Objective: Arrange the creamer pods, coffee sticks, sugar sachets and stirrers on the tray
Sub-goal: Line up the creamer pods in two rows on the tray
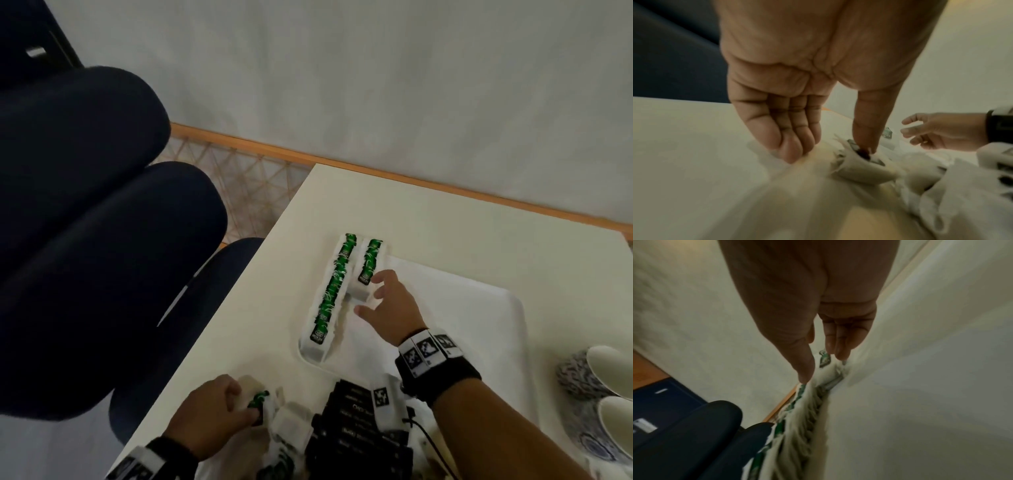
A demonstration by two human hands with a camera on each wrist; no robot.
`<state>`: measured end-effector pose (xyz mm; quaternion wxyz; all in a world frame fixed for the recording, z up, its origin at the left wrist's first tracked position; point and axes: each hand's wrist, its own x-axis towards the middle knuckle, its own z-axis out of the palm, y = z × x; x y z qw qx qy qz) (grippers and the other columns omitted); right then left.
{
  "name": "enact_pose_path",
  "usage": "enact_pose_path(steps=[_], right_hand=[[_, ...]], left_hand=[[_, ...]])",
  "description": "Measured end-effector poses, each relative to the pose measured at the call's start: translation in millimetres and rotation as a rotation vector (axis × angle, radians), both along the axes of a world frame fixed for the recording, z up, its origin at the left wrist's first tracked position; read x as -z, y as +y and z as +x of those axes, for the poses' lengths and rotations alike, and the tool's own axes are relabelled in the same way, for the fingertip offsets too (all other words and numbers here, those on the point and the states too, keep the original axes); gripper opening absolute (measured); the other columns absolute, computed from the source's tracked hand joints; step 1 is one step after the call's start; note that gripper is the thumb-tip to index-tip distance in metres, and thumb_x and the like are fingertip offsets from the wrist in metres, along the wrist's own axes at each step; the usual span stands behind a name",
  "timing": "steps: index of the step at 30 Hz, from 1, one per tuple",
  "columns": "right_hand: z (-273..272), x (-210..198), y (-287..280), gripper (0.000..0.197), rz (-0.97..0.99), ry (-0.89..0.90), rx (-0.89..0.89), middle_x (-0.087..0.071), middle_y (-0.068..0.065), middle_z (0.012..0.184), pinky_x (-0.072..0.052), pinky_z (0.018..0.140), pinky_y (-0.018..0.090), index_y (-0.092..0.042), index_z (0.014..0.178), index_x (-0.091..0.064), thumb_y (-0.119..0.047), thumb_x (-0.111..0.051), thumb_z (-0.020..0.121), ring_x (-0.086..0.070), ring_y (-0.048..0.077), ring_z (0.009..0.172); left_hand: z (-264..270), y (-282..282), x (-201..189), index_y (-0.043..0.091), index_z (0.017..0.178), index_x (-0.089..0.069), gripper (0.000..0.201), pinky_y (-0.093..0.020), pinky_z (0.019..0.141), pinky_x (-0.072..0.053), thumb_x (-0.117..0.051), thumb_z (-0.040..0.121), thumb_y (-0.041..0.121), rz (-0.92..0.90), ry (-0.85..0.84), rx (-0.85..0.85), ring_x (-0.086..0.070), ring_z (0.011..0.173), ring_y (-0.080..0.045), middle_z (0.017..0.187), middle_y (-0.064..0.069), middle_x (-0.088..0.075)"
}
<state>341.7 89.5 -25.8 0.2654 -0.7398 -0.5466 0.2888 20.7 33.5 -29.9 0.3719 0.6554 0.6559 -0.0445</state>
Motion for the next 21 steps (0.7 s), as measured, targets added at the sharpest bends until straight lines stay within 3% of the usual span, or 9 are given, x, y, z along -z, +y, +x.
enact_pose_path(steps=[5, 8, 13, 15, 17, 21], right_hand=[[-18.7, -21.1, -24.0, 0.041, 0.009, -0.056, -0.172, -0.055, -0.008, 0.092, -0.044, 0.07, 0.023, -0.032, 0.106, -0.044, -0.033, -0.075, 0.079, -0.06, 0.009, 0.072], [-32.7, -30.8, -37.8, 0.028, -0.013, -0.06, -0.29, -0.057, -0.011, 0.085, -0.045, 0.069, 0.019, -0.031, 0.099, -0.051, -0.033, -0.072, 0.082, -0.057, 0.003, 0.07], [-59.5, -35.5, -55.4, 0.019, -0.025, -0.054, -0.509, -0.06, -0.009, 0.081, -0.05, 0.071, 0.022, -0.023, 0.097, -0.062, -0.032, -0.071, 0.082, -0.057, 0.004, 0.072], [-67.5, -32.9, -60.0, 0.019, -0.029, -0.05, -0.555, -0.059, -0.009, 0.08, -0.044, 0.064, 0.011, -0.024, 0.096, -0.062, -0.031, -0.072, 0.082, -0.055, 0.001, 0.068], [-74.0, -31.1, -63.9, 0.017, -0.042, -0.026, -0.581, -0.059, -0.009, 0.081, -0.042, 0.062, 0.009, -0.026, 0.096, -0.063, -0.031, -0.072, 0.082, -0.055, 0.0, 0.067], [-85.3, -34.6, -70.2, 0.019, -0.041, 0.013, -0.641, -0.061, -0.012, 0.085, -0.043, 0.063, 0.009, -0.029, 0.096, -0.063, -0.035, -0.072, 0.081, -0.059, 0.005, 0.072]], left_hand=[[14.5, -1.5, 1.7, 0.026, 0.076, -0.047, 0.032, -0.02, 0.064, -0.038, -0.072, 0.072, 0.046, 0.089, 0.093, 0.101, -0.049, 0.074, -0.008, 0.082, 0.009, -0.051], [12.8, -5.1, 6.4, 0.023, 0.069, -0.042, 0.034, -0.02, 0.056, -0.032, -0.071, 0.076, 0.04, 0.107, 0.064, 0.091, -0.043, 0.066, -0.008, 0.073, 0.007, -0.047], [3.6, -7.6, 8.0, 0.023, 0.081, -0.054, 0.028, -0.02, 0.061, -0.039, -0.078, 0.071, 0.034, 0.102, -0.091, -0.021, -0.05, 0.069, -0.007, 0.076, 0.008, -0.054], [1.9, -7.9, 9.2, 0.023, 0.076, -0.053, 0.027, -0.021, 0.062, -0.039, -0.077, 0.072, 0.035, 0.145, -0.083, 0.036, -0.05, 0.07, -0.009, 0.076, 0.006, -0.055], [1.4, -9.2, 7.3, 0.026, 0.068, -0.048, 0.028, -0.02, 0.061, -0.038, -0.074, 0.075, 0.034, 0.198, -0.103, 0.06, -0.048, 0.068, -0.008, 0.073, 0.007, -0.053], [0.9, -13.4, -4.4, 0.023, 0.067, -0.049, 0.026, -0.019, 0.064, -0.044, -0.072, 0.08, 0.026, 0.287, -0.287, 0.033, -0.052, 0.067, -0.006, 0.071, 0.005, -0.057]])
